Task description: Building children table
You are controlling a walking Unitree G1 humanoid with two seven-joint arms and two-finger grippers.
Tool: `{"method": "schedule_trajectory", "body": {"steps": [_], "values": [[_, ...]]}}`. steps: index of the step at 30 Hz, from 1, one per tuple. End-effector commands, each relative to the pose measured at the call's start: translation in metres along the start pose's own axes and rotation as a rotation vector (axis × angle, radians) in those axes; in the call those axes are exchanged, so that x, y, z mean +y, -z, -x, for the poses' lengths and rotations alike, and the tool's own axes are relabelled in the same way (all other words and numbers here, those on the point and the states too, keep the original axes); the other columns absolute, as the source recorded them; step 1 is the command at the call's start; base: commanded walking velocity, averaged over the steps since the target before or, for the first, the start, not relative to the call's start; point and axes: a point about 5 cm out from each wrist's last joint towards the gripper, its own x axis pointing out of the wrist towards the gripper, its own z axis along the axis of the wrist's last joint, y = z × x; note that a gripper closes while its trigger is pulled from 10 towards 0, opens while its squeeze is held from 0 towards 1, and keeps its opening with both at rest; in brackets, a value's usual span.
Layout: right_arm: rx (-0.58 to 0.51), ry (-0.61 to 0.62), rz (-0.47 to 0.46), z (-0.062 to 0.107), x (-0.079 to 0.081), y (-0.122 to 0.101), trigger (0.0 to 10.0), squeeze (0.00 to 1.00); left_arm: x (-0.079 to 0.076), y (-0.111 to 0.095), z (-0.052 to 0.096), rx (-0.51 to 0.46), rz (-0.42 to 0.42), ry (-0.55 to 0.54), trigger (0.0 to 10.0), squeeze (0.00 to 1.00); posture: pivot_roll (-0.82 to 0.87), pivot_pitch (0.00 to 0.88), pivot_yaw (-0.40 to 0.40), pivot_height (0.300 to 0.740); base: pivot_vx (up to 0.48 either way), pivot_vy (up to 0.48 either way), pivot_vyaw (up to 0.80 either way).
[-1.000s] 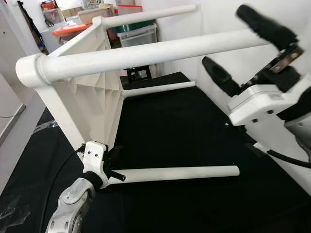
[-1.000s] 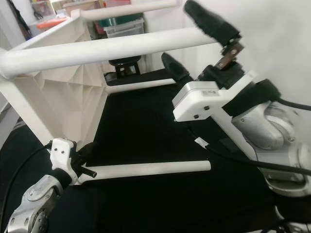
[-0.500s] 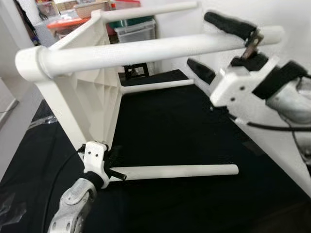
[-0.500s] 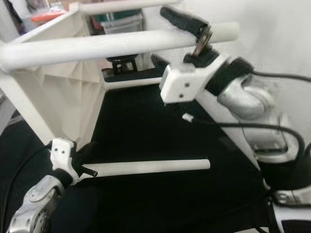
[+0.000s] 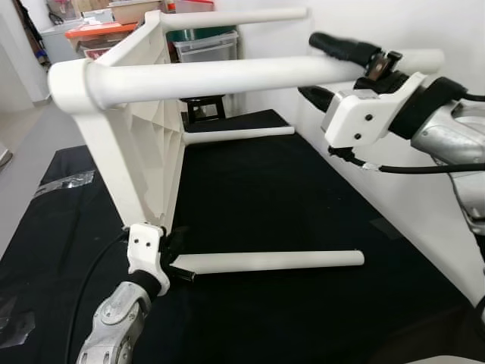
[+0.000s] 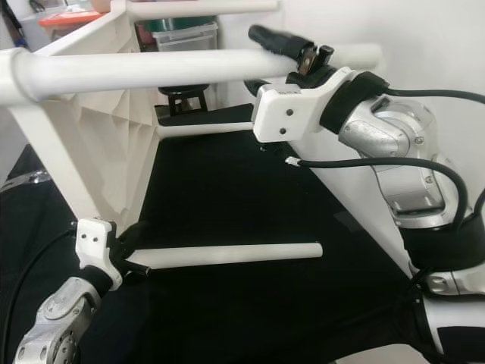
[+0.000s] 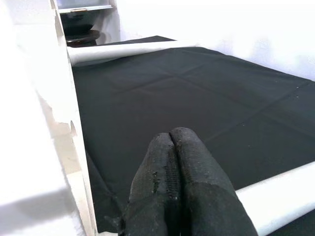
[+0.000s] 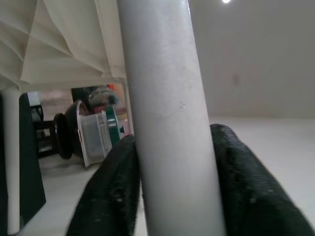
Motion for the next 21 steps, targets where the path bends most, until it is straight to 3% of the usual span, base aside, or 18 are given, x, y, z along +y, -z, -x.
{"method": "schedule_trajectory", "body": {"steps": [1, 7, 11, 17, 21], "values": [[-0.013, -0.014, -0.018, -0.003, 0.000, 0.000, 0.0, 0.00, 0.011, 0.002, 0.003, 0.008, 0.014, -0.055, 10.0, 0.00, -0.17, 0.000, 0.045, 0.740, 0.000, 0.000, 0.00], [-0.019, -0.015, -0.037, -0.004, 0.000, 0.000, 0.0, 0.00, 0.025, 0.005, 0.002, 0.022, -0.019, -0.117, 10.0, 0.00, -0.17, 0.000, 0.044, 0.740, 0.000, 0.000, 0.00], [-0.036, -0.018, -0.058, -0.004, 0.001, -0.001, 0.0, 0.00, 0.052, 0.013, -0.002, 0.059, -0.108, -0.245, 10.0, 0.00, -0.17, 0.000, 0.044, 0.740, 0.000, 0.000, 0.00], [-0.048, -0.015, -0.067, -0.004, -0.001, -0.002, 0.0, 0.00, 0.067, 0.014, -0.013, 0.060, -0.108, -0.269, 10.0, 0.00, -0.19, 0.000, 0.043, 0.740, 0.000, 0.000, 0.00], [-0.043, -0.016, -0.076, -0.004, -0.002, -0.001, 0.0, 0.00, 0.085, 0.014, -0.020, 0.070, -0.099, -0.351, 10.0, 0.00, -0.19, 0.000, 0.047, 0.740, 0.000, 0.000, 0.00]]}}
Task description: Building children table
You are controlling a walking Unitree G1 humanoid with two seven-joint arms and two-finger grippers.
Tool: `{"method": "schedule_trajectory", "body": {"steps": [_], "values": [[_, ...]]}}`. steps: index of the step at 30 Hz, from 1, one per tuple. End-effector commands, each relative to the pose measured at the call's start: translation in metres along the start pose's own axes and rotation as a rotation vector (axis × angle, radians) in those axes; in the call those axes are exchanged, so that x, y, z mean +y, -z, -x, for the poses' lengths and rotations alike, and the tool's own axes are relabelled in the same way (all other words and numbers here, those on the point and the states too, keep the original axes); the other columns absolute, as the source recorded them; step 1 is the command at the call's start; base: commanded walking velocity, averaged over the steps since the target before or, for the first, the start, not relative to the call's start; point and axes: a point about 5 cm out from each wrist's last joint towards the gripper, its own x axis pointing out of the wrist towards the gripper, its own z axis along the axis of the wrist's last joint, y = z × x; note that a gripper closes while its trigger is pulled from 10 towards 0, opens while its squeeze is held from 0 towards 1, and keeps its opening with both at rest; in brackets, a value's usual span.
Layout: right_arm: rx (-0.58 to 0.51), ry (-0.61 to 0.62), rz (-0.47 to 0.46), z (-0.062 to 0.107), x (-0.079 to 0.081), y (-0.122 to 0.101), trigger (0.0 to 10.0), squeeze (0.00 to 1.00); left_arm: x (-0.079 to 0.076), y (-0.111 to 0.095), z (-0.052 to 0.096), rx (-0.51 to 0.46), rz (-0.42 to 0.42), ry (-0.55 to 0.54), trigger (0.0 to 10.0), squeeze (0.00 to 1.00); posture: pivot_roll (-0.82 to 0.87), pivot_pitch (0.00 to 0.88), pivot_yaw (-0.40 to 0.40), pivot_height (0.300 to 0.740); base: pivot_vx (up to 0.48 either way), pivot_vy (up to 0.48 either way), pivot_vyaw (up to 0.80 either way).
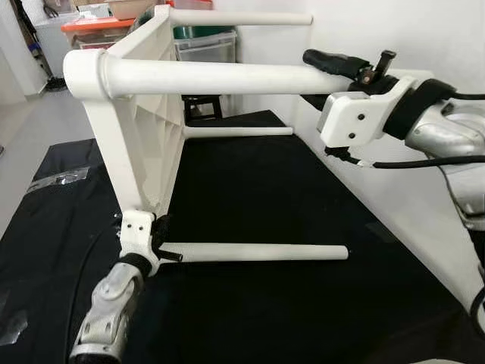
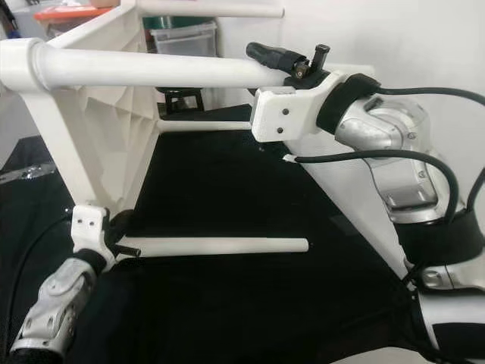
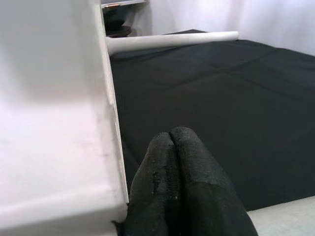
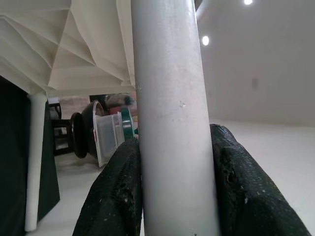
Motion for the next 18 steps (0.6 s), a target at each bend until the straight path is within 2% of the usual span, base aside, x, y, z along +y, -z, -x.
{"method": "schedule_trajectory", "body": {"steps": [1, 3, 4, 5, 6, 7, 8, 9, 10, 12, 13, 15, 16, 17, 18], "values": [[-0.019, 0.022, -0.044, 0.003, -0.006, 0.000, 0.0, 0.00, 0.053, 0.010, 0.010, 0.068, -0.015, -0.253, 10.0, 0.00, -0.20, 0.000, 0.052, 0.740, 0.000, 0.000, 0.00], [0.063, 0.059, -0.064, 0.008, -0.012, 0.012, 0.0, 0.00, 0.072, 0.010, 0.013, 0.071, -0.028, -0.327, 10.0, 0.00, -0.20, 0.000, 0.053, 0.740, 0.000, 0.000, 0.00], [0.063, 0.059, -0.064, 0.008, -0.012, 0.012, 0.0, 0.00, 0.072, 0.010, 0.013, 0.071, -0.028, -0.327, 10.0, 0.00, -0.20, 0.000, 0.053, 0.740, 0.000, 0.000, 0.00], [0.115, 0.086, -0.077, 0.012, -0.015, 0.021, 0.0, 0.00, 0.082, 0.007, 0.015, 0.064, -0.041, -0.364, 10.0, 0.00, -0.20, 0.000, 0.054, 0.740, 0.000, 0.000, 0.00], [0.115, 0.086, -0.077, 0.012, -0.015, 0.021, 0.0, 0.00, 0.082, 0.007, 0.015, 0.064, -0.041, -0.364, 10.0, 0.00, -0.20, 0.000, 0.054, 0.740, 0.000, 0.000, 0.00], [0.185, 0.134, -0.110, 0.018, -0.018, 0.032, 0.0, 0.00, 0.100, -0.003, 0.017, 0.040, -0.061, -0.413, 10.0, 0.00, -0.19, 0.000, 0.057, 0.740, 0.000, 0.000, 0.00], [0.229, 0.165, -0.132, 0.022, -0.020, 0.039, 0.0, 0.00, 0.111, -0.010, 0.019, 0.022, -0.074, -0.443, 10.0, 0.00, -0.19, 0.000, 0.057, 0.740, 0.000, 0.000, 0.00], [0.305, 0.221, -0.195, 0.031, -0.022, 0.050, 0.0, 0.00, 0.131, -0.029, 0.022, -0.027, -0.106, -0.492, 10.0, 0.00, -0.17, 0.000, 0.063, 0.740, 0.000, 0.000, 0.00], [0.305, 0.221, -0.195, 0.031, -0.022, 0.050, 0.0, 0.00, 0.131, -0.029, 0.022, -0.027, -0.106, -0.492, 10.0, 0.00, -0.17, 0.000, 0.063, 0.740, 0.000, 0.000, 0.00], [0.415, 0.310, -0.317, 0.045, -0.018, 0.066, 0.0, 0.00, 0.161, -0.069, 0.028, -0.124, -0.169, -0.556, 10.0, 0.00, -0.15, 0.000, 0.065, 0.740, 0.000, 0.000, 0.00], [0.415, 0.310, -0.317, 0.045, -0.018, 0.066, 0.0, 0.00, 0.161, -0.069, 0.028, -0.124, -0.169, -0.556, 10.0, 0.00, -0.15, 0.000, 0.065, 0.740, 0.000, 0.000, 0.00], [0.515, 0.398, -0.532, 0.057, 0.000, 0.078, 0.0, 0.00, 0.183, -0.127, 0.035, -0.269, -0.260, -0.585, 10.0, 0.00, -0.12, 0.000, 0.070, 0.740, 0.000, 0.000, 0.00], [0.515, 0.398, -0.532, 0.057, 0.000, 0.078, 0.0, 0.00, 0.183, -0.127, 0.035, -0.269, -0.260, -0.585, 10.0, 0.00, -0.12, 0.000, 0.070, 0.740, 0.000, 0.000, 0.00], [0.544, 0.418, -0.607, 0.060, 0.008, 0.081, 0.0, 0.00, 0.188, -0.145, 0.038, -0.315, -0.294, -0.587, 10.0, 0.00, -0.12, 0.000, 0.069, 0.740, 0.000, 0.000, 0.00], [0.544, 0.418, -0.607, 0.060, 0.008, 0.081, 0.0, 0.00, 0.188, -0.145, 0.038, -0.315, -0.294, -0.587, 10.0, 0.00, -0.12, 0.000, 0.069, 0.740, 0.000, 0.000, 0.00]]}}
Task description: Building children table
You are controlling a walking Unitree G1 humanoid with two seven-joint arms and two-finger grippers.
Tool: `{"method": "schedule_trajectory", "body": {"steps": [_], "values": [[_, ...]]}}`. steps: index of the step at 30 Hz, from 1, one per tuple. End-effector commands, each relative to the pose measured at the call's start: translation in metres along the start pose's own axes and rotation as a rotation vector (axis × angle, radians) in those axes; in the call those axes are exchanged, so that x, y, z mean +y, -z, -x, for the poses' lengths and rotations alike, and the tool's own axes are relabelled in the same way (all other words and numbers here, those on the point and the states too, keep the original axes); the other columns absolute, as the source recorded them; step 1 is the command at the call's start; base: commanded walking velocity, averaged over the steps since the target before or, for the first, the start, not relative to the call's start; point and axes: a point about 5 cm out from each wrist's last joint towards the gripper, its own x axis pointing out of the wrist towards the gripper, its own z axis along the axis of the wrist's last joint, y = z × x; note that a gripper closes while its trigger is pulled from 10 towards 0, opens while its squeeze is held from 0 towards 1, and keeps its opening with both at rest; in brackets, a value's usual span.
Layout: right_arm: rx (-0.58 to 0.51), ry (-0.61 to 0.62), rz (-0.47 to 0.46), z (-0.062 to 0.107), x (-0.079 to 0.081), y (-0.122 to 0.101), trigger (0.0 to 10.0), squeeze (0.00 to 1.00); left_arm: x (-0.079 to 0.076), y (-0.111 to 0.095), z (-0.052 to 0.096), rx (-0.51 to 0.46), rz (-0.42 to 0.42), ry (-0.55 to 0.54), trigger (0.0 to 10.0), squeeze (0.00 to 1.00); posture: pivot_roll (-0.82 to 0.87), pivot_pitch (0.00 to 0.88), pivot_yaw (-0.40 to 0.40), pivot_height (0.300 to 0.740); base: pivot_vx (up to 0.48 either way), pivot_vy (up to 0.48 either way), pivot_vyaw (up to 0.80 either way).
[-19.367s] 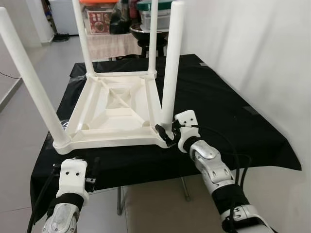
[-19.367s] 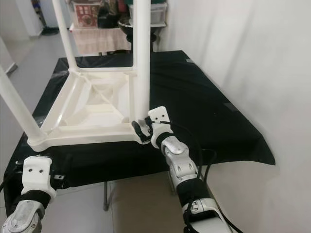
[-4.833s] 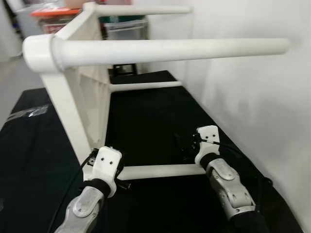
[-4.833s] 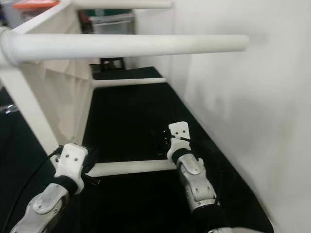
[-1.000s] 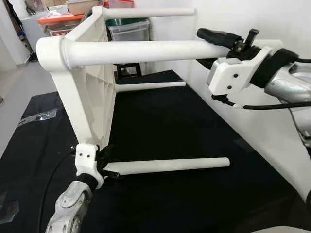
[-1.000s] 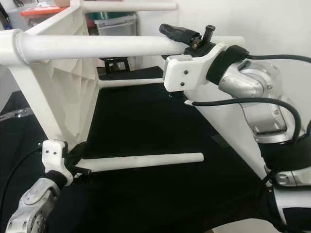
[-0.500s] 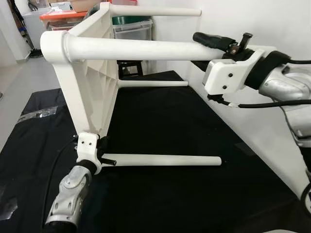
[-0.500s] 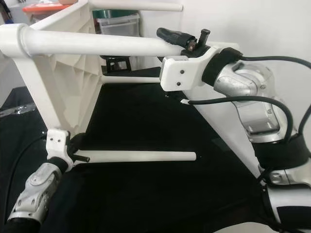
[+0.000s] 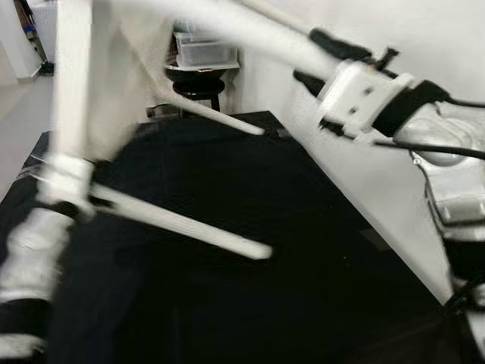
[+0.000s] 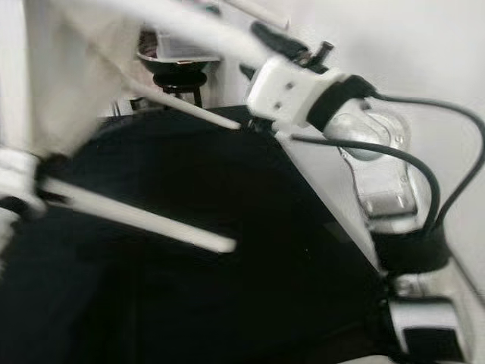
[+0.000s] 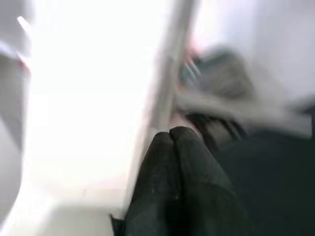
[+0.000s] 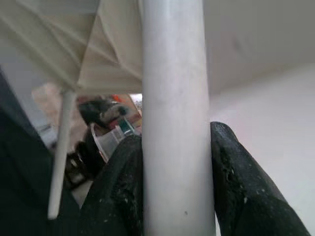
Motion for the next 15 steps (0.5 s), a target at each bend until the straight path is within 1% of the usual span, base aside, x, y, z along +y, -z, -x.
{"method": "schedule_trajectory", "body": {"steps": [1, 2, 3, 5, 6, 7, 8, 9, 10, 11, 12, 13, 14, 15], "values": [[0.391, 0.285, -0.168, 0.045, -0.042, 0.068, 0.0, 0.00, 0.072, 0.001, 0.016, 0.054, 0.000, -0.297, 10.0, 0.00, -0.10, 0.000, 0.064, 0.740, 0.000, 0.000, 0.00], [0.440, 0.324, -0.342, 0.050, -0.022, 0.079, 0.0, 0.00, 0.079, -0.026, 0.006, -0.028, -0.032, -0.281, 10.0, 0.00, -0.07, 0.000, 0.056, 0.740, 0.000, 0.000, 0.00], [0.487, 0.345, -0.491, 0.055, 0.000, 0.087, 0.0, 0.00, 0.083, -0.048, -0.001, -0.092, -0.061, -0.264, 10.0, 0.00, -0.06, 0.000, 0.055, 0.740, 0.000, 0.000, 0.00], [0.487, 0.345, -0.491, 0.055, 0.000, 0.087, 0.0, 0.00, 0.083, -0.048, -0.001, -0.092, -0.061, -0.264, 10.0, 0.00, -0.06, 0.000, 0.055, 0.740, 0.000, 0.000, 0.00], [0.614, 0.304, -0.795, 0.063, 0.068, 0.104, 0.0, 0.00, 0.082, -0.094, -0.015, -0.223, -0.110, -0.205, 10.0, 0.00, -0.03, 0.000, 0.054, 0.740, 0.000, 0.000, 0.00], [0.614, 0.304, -0.795, 0.063, 0.068, 0.104, 0.0, 0.00, 0.082, -0.094, -0.015, -0.223, -0.110, -0.205, 10.0, 0.00, -0.03, 0.000, 0.054, 0.740, 0.000, 0.000, 0.00], [0.652, 0.276, -0.867, 0.066, 0.090, 0.107, 0.0, 0.00, 0.080, -0.106, -0.018, -0.256, -0.119, -0.184, 10.0, 0.00, -0.03, 0.000, 0.054, 0.740, 0.000, 0.000, 0.00], [0.685, 0.243, -0.921, 0.068, 0.112, 0.110, 0.0, 0.00, 0.073, -0.115, -0.020, -0.281, -0.109, -0.154, 10.0, 0.00, -0.02, 0.000, 0.060, 0.740, 0.000, 0.000, 0.00], [0.703, 0.210, -0.930, 0.066, 0.126, 0.113, 0.0, 0.00, 0.062, -0.115, -0.021, -0.283, -0.091, -0.114, 10.0, 0.00, -0.01, 0.000, 0.068, 0.740, 0.000, 0.000, 0.00], [0.703, 0.210, -0.930, 0.066, 0.126, 0.113, 0.0, 0.00, 0.062, -0.115, -0.021, -0.283, -0.091, -0.114, 10.0, 0.00, -0.01, 0.000, 0.068, 0.740, 0.000, 0.000, 0.00], [0.711, 0.191, -0.929, 0.065, 0.134, 0.114, 0.0, 0.00, 0.055, -0.113, -0.021, -0.281, -0.077, -0.087, 10.0, 0.00, -0.01, 0.000, 0.069, 0.740, 0.000, 0.000, 0.00], [0.715, 0.169, -0.919, 0.060, 0.140, 0.114, 0.0, 0.00, 0.037, -0.102, -0.019, -0.251, -0.040, -0.038, 10.0, 0.00, -0.01, 0.000, 0.074, 0.740, 0.000, 0.000, 0.00], [0.715, 0.169, -0.919, 0.060, 0.140, 0.114, 0.0, 0.00, 0.037, -0.102, -0.019, -0.251, -0.040, -0.038, 10.0, 0.00, -0.01, 0.000, 0.074, 0.740, 0.000, 0.000, 0.00], [0.715, 0.158, -0.910, 0.057, 0.143, 0.114, 0.0, 0.00, 0.026, -0.094, -0.017, -0.228, -0.015, -0.008, 10.0, 0.00, -0.01, 0.000, 0.075, 0.740, 0.000, 0.000, 0.00]]}}
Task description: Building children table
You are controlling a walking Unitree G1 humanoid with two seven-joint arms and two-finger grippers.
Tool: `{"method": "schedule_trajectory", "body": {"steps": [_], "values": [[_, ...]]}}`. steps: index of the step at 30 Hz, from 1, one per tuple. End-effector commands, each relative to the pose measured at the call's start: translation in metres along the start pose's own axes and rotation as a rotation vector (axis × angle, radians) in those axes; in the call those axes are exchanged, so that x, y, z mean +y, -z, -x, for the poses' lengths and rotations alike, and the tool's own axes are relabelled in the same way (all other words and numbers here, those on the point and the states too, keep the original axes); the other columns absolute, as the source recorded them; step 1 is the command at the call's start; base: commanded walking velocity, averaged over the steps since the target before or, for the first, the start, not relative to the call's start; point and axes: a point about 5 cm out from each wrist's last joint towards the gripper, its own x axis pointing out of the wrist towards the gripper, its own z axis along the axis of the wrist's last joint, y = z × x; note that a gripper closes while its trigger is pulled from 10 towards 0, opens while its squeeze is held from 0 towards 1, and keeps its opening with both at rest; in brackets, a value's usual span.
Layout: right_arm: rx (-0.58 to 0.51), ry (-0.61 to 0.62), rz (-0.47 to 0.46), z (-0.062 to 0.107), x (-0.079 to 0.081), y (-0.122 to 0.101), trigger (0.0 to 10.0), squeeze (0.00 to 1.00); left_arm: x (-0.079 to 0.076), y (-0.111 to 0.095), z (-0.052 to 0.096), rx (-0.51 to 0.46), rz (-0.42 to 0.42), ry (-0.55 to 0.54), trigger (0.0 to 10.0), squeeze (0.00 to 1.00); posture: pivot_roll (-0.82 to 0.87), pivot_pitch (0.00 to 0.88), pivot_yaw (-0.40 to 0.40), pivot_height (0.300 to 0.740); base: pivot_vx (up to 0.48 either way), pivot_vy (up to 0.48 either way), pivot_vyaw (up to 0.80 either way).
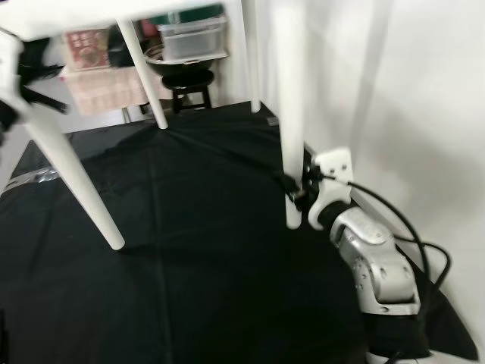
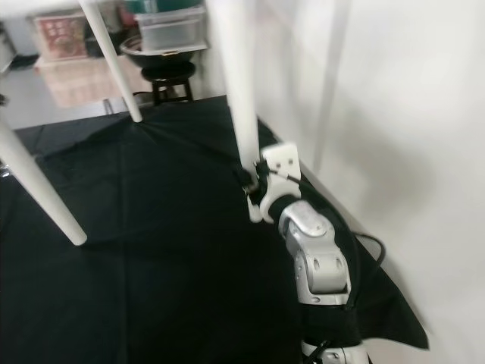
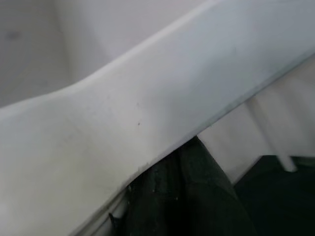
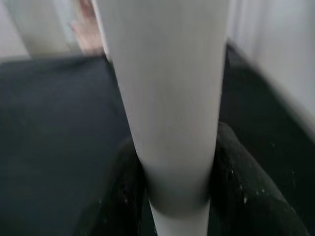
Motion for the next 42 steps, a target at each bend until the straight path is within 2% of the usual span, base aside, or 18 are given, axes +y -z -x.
{"method": "schedule_trajectory", "body": {"steps": [1, 2, 3, 4, 6, 7, 9, 10, 11, 12, 17, 19, 25, 31, 32, 36, 37, 42], "values": [[0.080, 0.205, -0.030, 0.005, -0.029, 0.016, 0.0, 0.00, 0.018, 0.012, 0.015, 0.064, 0.032, -0.137, 10.0, 0.00, -0.02, 0.000, 0.076, 0.740, 0.000, 0.000, 0.00], [0.080, 0.205, -0.030, 0.005, -0.029, 0.016, 0.0, 0.00, 0.018, 0.012, 0.015, 0.064, 0.032, -0.137, 10.0, 0.00, -0.02, 0.000, 0.076, 0.740, 0.000, 0.000, 0.00], [0.101, 0.199, -0.035, 0.002, -0.027, 0.019, 0.0, 0.00, 0.000, 0.022, 0.021, 0.101, 0.066, -0.101, 10.0, 0.00, -0.02, 0.000, 0.078, 0.740, 0.000, 0.000, 0.00], [0.101, 0.199, -0.035, 0.002, -0.027, 0.019, 0.0, 0.00, 0.000, 0.022, 0.021, 0.101, 0.066, -0.101, 10.0, 0.00, -0.02, 0.000, 0.078, 0.740, 0.000, 0.000, 0.00], [0.123, 0.180, -0.052, -0.002, -0.022, 0.020, 0.0, 0.00, -0.042, 0.037, 0.032, 0.161, 0.146, -0.018, 10.0, 0.00, -0.01, 0.000, 0.077, 0.740, 0.000, 0.000, 0.00], [0.125, 0.170, -0.048, -0.003, -0.019, 0.019, 10.0, 0.00, -0.057, 0.040, 0.036, 0.183, 0.183, 0.013, 10.0, 0.00, -0.01, 0.000, 0.077, 0.740, 0.000, 0.000, 0.00], [0.125, 0.170, -0.048, -0.003, -0.019, 0.019, 10.0, 0.00, -0.057, 0.040, 0.036, 0.183, 0.183, 0.013, 10.0, 0.00, -0.01, 0.000, 0.077, 0.740, 0.000, 0.000, 0.00], [0.121, 0.169, -0.042, -0.003, -0.017, 0.017, 10.0, 0.00, -0.067, 0.042, 0.039, 0.200, 0.209, 0.036, 10.0, 0.00, -0.02, 0.000, 0.077, 0.740, 0.000, 0.000, 0.00], [0.111, 0.150, -0.038, -0.003, -0.015, 0.015, 10.0, 0.64, -0.075, 0.045, 0.043, 0.215, 0.235, 0.051, 10.0, 0.04, -0.02, 0.000, 0.078, 0.740, 0.000, 0.000, 0.00], [0.071, 0.114, -0.035, -0.003, -0.013, 0.012, 10.0, 1.00, -0.085, 0.050, 0.050, 0.240, 0.267, 0.073, 10.0, 1.00, -0.02, 0.000, 0.078, 0.740, 0.000, 0.000, 0.00], [-0.003, 0.072, -0.021, 0.003, -0.015, 0.009, 10.0, 1.00, -0.100, 0.056, 0.066, 0.289, 0.315, 0.089, 10.0, 1.00, -0.03, 0.000, 0.077, 0.740, 0.000, 0.000, 0.00], [-0.034, 0.061, -0.003, 0.024, -0.022, 0.017, 10.0, 1.00, -0.111, 0.061, 0.085, 0.340, 0.333, 0.084, 10.0, 1.00, -0.03, 0.000, 0.078, 0.740, 0.000, 0.000, 0.00], [-0.014, 0.068, -0.008, 0.063, -0.026, 0.036, 10.0, 1.00, -0.129, 0.068, 0.121, 0.452, 0.366, 0.070, 10.0, 1.00, -0.06, 0.000, 0.079, 0.740, 0.000, 0.000, 0.00], [0.011, 0.074, 0.032, 0.078, -0.024, 0.048, 10.0, 1.00, -0.148, 0.080, 0.150, 0.593, 0.413, 0.039, 10.0, 1.00, -0.07, 0.000, 0.076, 0.740, 0.000, 0.000, 0.00], [-0.016, 0.080, 0.057, 0.072, -0.019, 0.047, 10.0, 0.93, -0.161, 0.086, 0.166, 0.668, 0.391, 0.029, 10.0, 0.00, -0.07, 0.000, 0.071, 0.740, 0.000, 0.000, 0.00], [-0.028, 0.082, 0.067, 0.068, -0.017, 0.045, 10.0, 0.93, -0.164, 0.088, 0.170, 0.684, 0.378, 0.029, 10.0, 0.00, -0.07, 0.000, 0.068, 0.740, 0.000, 0.000, 0.00], [-0.045, 0.077, 0.083, 0.062, -0.015, 0.044, 10.0, 0.00, -0.167, 0.092, 0.172, 0.708, 0.299, 0.009, 10.0, 0.00, -0.06, 0.000, 0.059, 0.740, 0.000, 0.000, 0.00], [-0.082, 0.003, 0.146, 0.044, 0.004, 0.038, 10.0, 0.00, -0.177, 0.096, 0.175, 0.756, 0.285, 0.016, 10.0, 0.00, -0.05, 0.000, 0.038, 0.740, 0.000, 0.000, 0.00]]}}
